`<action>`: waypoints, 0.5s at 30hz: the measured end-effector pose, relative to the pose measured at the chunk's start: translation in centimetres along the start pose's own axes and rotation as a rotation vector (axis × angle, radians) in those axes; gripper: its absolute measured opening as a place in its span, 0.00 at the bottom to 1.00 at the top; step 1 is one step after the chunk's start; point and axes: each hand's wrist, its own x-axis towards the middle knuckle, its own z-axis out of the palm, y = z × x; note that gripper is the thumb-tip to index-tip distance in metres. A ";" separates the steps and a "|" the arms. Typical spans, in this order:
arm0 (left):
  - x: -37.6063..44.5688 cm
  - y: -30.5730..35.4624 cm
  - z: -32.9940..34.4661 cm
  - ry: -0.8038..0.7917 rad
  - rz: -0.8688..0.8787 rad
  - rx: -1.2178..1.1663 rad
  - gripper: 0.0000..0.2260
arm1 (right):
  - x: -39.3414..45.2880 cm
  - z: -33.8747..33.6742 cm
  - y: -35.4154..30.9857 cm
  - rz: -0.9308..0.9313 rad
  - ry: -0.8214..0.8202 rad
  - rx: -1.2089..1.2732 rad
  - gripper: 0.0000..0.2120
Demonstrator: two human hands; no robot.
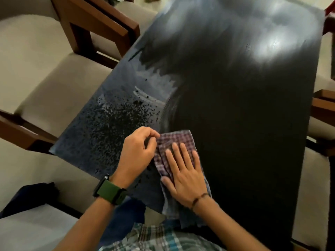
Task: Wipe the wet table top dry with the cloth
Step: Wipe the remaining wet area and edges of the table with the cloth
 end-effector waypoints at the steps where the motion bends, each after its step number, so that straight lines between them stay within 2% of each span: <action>1: 0.3 0.0 -0.1 0.005 -0.004 -0.008 0.05 | -0.7 0.1 0.2 0.000 0.001 -0.017 0.34; 5: 1.2 -0.3 0.2 -0.019 -0.008 -0.037 0.05 | 3.9 -0.8 1.4 0.087 -0.017 -0.027 0.35; 11: 1.7 -1.7 0.1 -0.053 -0.002 -0.065 0.06 | 22.0 -3.3 7.1 0.275 0.007 0.020 0.37; 15: 2.0 -2.8 -0.6 -0.050 -0.027 -0.127 0.07 | 31.6 -5.0 6.1 0.330 -0.014 0.057 0.37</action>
